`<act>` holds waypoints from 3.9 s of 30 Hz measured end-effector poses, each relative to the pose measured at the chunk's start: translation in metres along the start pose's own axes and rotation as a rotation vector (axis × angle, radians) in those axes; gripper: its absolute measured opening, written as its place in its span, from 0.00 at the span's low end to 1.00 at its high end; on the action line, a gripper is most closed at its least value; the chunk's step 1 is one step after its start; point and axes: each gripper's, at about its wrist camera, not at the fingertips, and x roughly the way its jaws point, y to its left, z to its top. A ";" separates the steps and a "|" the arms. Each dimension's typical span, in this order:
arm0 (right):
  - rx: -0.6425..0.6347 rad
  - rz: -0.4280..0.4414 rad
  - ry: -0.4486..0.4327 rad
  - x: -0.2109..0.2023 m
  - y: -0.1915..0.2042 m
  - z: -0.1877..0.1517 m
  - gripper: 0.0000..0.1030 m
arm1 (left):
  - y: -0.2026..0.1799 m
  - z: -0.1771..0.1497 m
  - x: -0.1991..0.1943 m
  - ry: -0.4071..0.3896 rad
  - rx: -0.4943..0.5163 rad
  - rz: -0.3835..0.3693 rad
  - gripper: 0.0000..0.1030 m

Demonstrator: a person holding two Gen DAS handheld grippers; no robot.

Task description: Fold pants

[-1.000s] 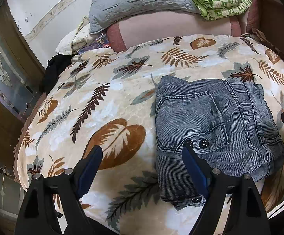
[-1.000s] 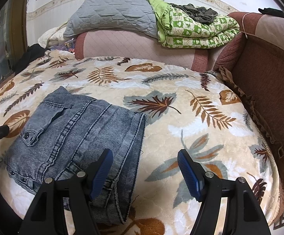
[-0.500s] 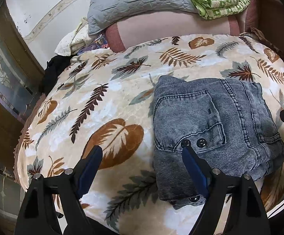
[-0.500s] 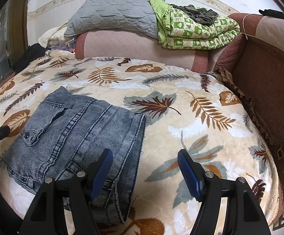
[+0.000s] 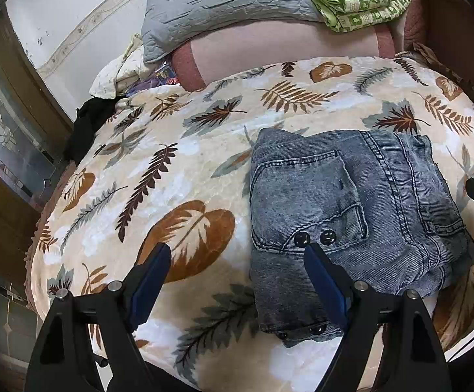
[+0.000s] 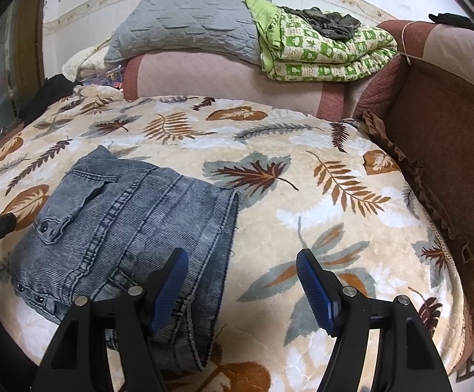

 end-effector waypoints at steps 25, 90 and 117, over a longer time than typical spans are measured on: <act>0.363 0.351 0.191 0.051 -0.039 -0.008 0.70 | 0.053 0.005 0.054 0.018 -0.060 -0.197 0.81; 0.464 0.547 0.233 0.094 -0.015 0.020 0.58 | 0.058 0.033 0.077 0.096 -0.090 -0.475 0.59; 0.320 0.634 0.145 0.076 0.004 0.013 0.25 | 0.024 0.021 0.078 0.096 -0.136 -0.687 0.28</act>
